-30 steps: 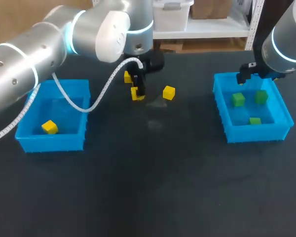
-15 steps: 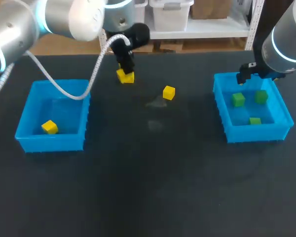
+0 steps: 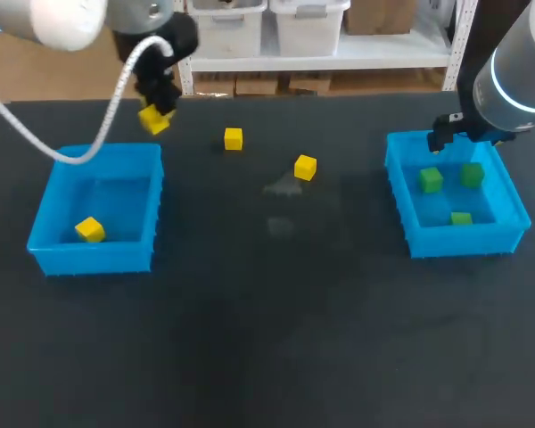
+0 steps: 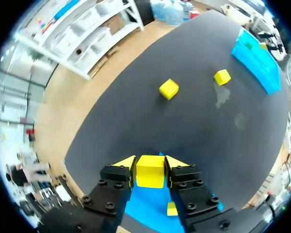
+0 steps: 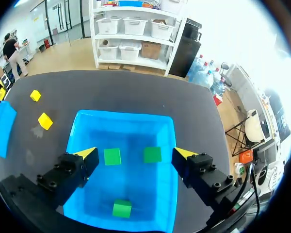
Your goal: Put the green cubes in the right bin and the yellow cubes in the left bin.
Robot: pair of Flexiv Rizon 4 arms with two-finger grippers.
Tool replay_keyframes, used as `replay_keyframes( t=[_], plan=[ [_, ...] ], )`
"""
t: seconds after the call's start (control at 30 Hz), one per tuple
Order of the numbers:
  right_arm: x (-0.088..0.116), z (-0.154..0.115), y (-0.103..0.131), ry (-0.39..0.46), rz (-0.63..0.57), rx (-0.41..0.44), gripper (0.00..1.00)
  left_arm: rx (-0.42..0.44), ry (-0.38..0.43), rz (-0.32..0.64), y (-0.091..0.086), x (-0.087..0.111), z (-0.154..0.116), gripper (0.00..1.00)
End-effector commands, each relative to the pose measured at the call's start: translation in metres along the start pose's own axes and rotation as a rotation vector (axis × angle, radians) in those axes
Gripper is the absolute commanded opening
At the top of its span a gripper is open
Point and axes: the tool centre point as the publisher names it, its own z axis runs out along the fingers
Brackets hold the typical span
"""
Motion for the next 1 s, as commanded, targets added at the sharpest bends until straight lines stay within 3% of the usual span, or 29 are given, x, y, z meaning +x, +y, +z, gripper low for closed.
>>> replay_keyframes(
  t=[0.03,0.3,0.57,0.63,0.67,0.7,0.73,1.0],
  plan=[
    [0.001,0.000,0.000,-0.005,0.001,0.002,1.00,0.000,-0.122,-0.056,0.006,0.058,-0.002,0.00],
    [0.001,0.000,0.000,-0.005,0.001,0.002,1.00,-0.002,-0.073,-0.147,0.009,0.106,0.012,0.00],
    [0.001,0.000,0.000,-0.005,0.001,0.002,1.00,0.019,-0.023,-0.151,0.001,0.121,0.026,0.00],
    [0.001,0.000,0.000,-0.005,0.001,0.002,1.00,0.021,-0.020,-0.147,0.000,0.120,0.027,0.43],
    [0.001,0.000,0.000,-0.005,0.001,0.002,1.00,0.023,-0.019,-0.143,0.000,0.118,0.027,0.54],
    [0.001,0.000,0.000,-0.005,0.001,0.002,1.00,0.024,-0.020,-0.139,0.000,0.116,0.027,0.80],
    [0.001,0.000,0.000,-0.005,0.001,0.002,1.00,0.023,-0.023,-0.130,-0.001,0.113,0.026,1.00],
    [0.001,0.000,0.000,-0.005,0.001,0.002,1.00,0.035,-0.069,-0.022,-0.002,0.073,0.009,1.00]
  ],
)
